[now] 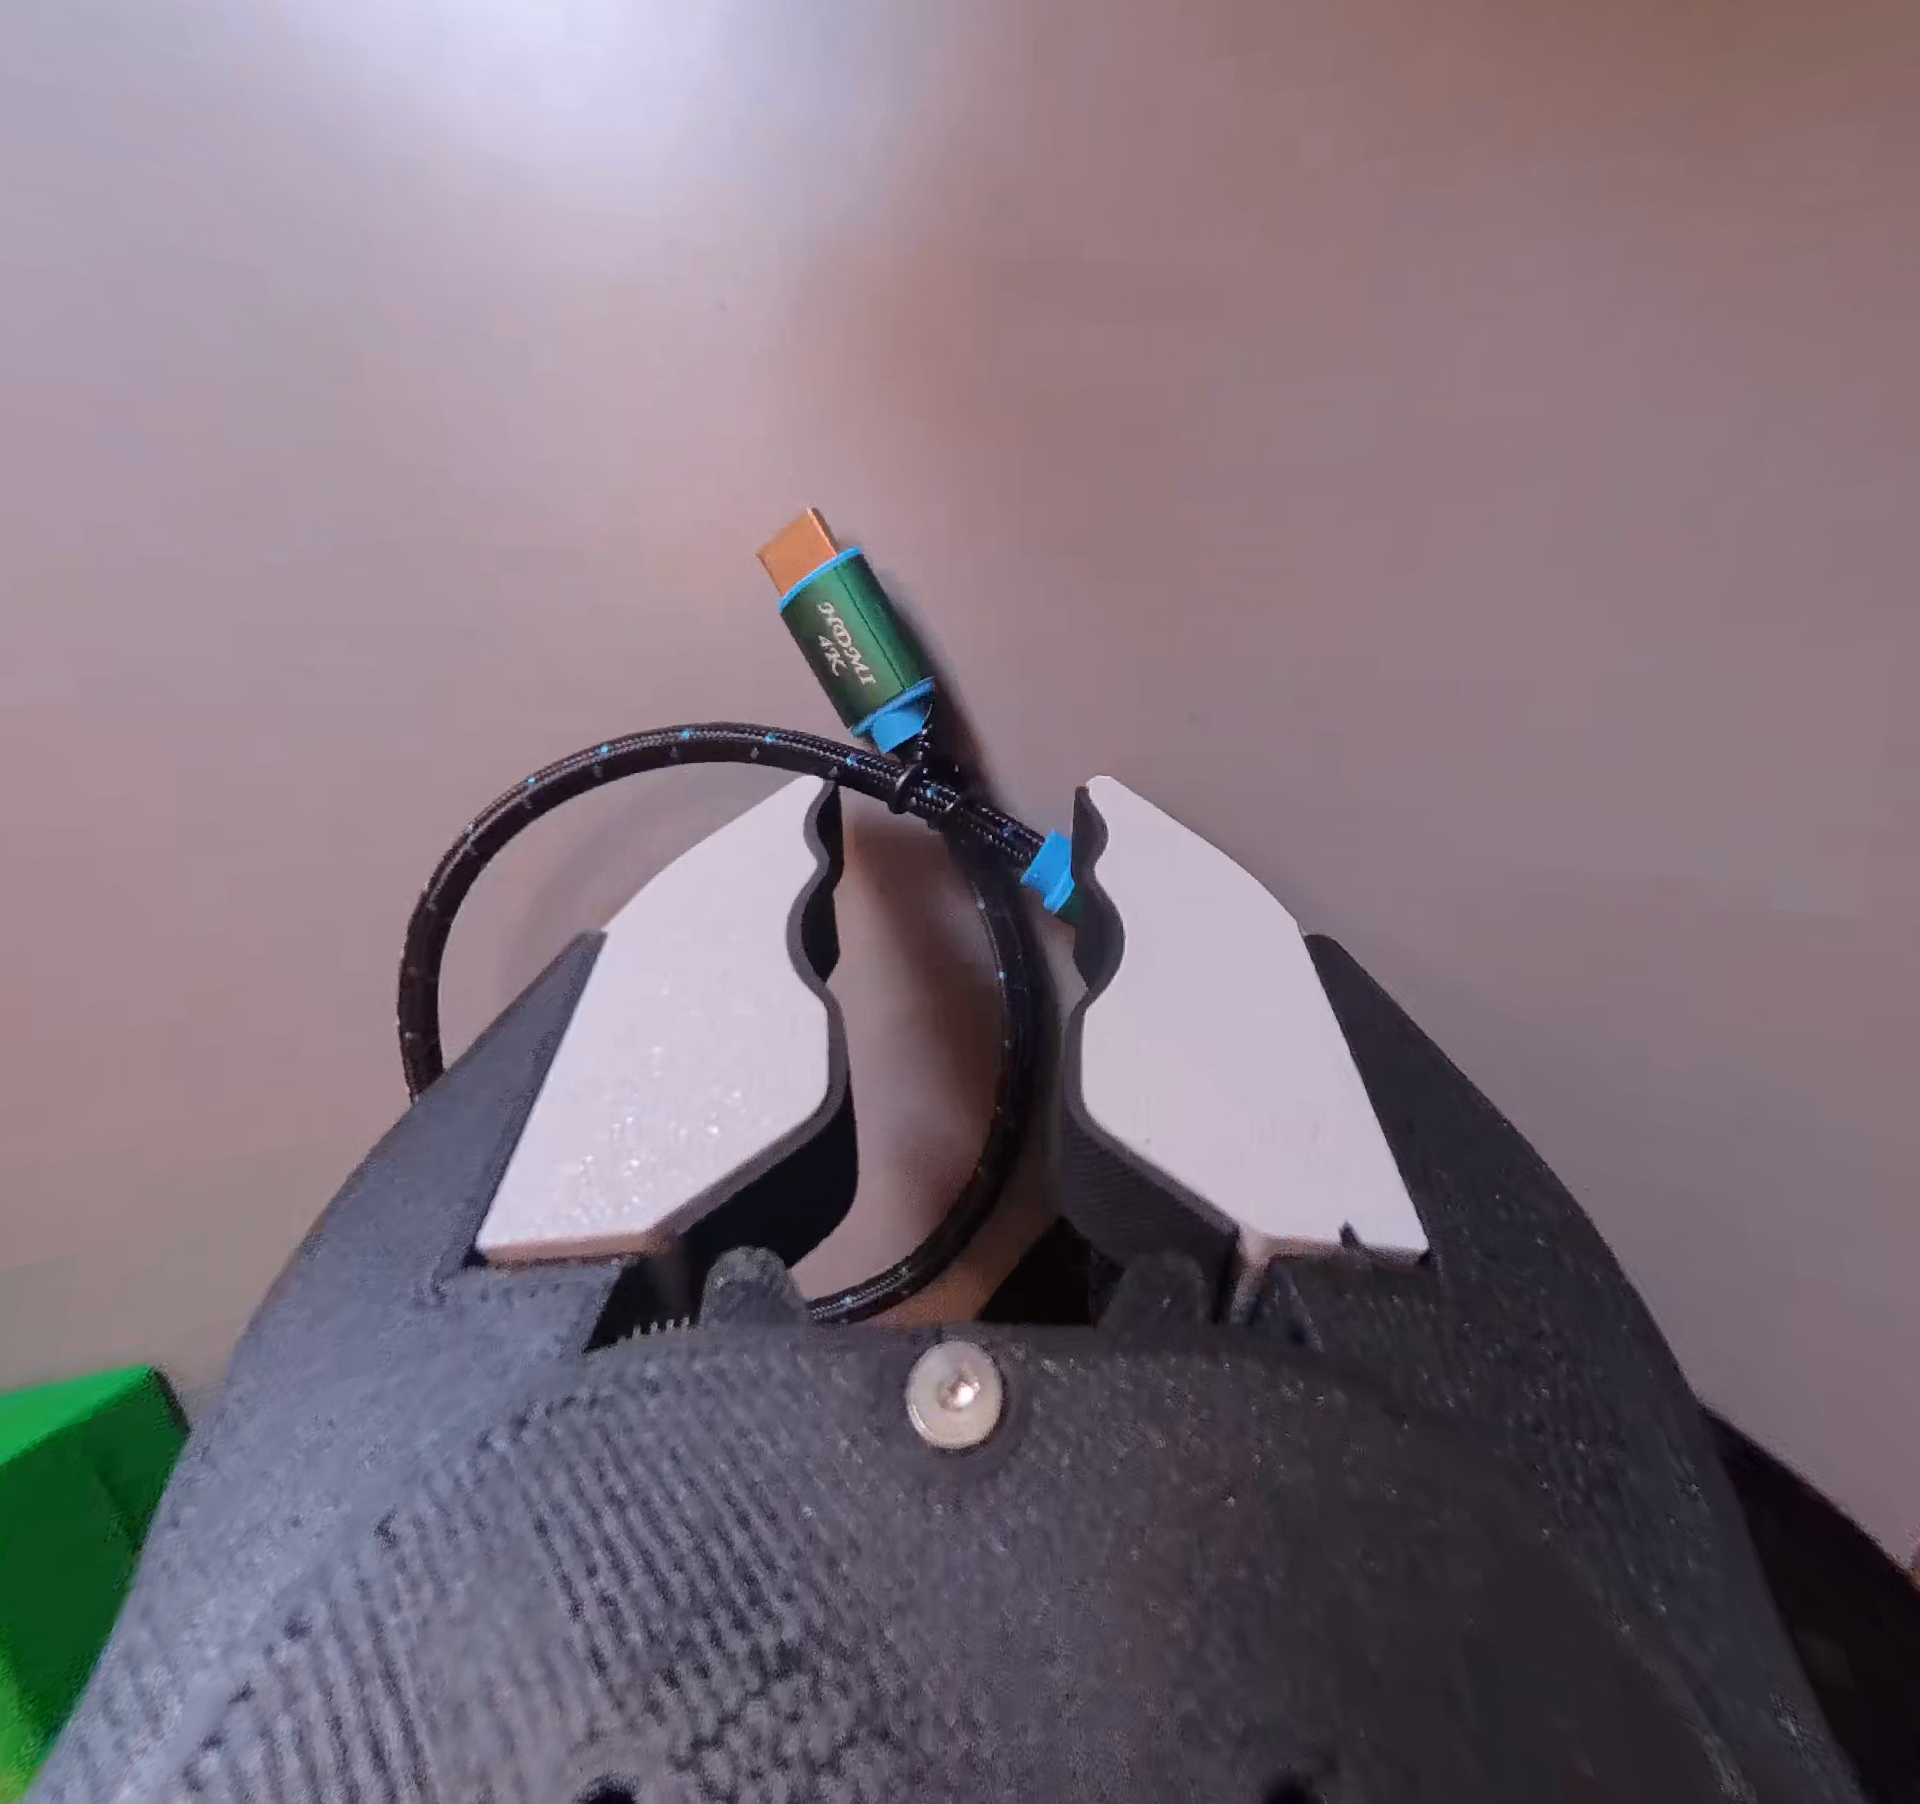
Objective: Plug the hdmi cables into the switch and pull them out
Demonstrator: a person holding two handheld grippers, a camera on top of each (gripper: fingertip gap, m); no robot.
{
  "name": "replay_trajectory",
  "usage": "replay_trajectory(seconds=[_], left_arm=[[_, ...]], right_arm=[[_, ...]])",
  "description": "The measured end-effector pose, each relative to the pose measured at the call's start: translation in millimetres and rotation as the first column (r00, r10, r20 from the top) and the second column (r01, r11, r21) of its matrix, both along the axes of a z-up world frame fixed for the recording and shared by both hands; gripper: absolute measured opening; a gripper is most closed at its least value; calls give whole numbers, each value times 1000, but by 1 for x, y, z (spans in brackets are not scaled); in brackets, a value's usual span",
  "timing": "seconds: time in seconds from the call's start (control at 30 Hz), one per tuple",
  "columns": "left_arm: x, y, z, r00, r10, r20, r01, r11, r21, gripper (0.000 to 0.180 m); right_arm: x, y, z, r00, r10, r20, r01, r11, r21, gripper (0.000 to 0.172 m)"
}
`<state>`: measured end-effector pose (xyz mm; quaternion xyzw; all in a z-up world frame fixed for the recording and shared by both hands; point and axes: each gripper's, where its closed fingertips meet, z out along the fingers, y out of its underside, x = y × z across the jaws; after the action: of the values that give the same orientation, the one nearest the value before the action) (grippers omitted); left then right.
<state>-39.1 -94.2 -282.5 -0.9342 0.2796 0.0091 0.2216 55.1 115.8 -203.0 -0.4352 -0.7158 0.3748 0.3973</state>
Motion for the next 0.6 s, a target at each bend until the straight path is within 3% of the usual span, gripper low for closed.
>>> replay_trajectory(seconds=[0.03,0.13,0.27,0.4,0.6], left_arm=[[0,1,0,999,-46,-5,46,999,6,38],[-1,9,-1,990,-142,-9,142,990,3,24],[-1,24,6,980,-187,64,186,982,28,28],[-11,33,27,983,-117,144,104,990,94,27],[-7,1,25,991,-64,120,55,995,77,33]], right_arm=[[0,0,-1,1000,2,3,-2,1000,0,26],[-1,0,-4,1000,2,11,-2,1000,1,26],[0,2,-2,1000,-5,5,5,1000,-6,25],[-1,4,-3,1000,-9,7,9,1000,-13,26],[-1,3,-5,1000,-5,14,5,1000,-12,26]])
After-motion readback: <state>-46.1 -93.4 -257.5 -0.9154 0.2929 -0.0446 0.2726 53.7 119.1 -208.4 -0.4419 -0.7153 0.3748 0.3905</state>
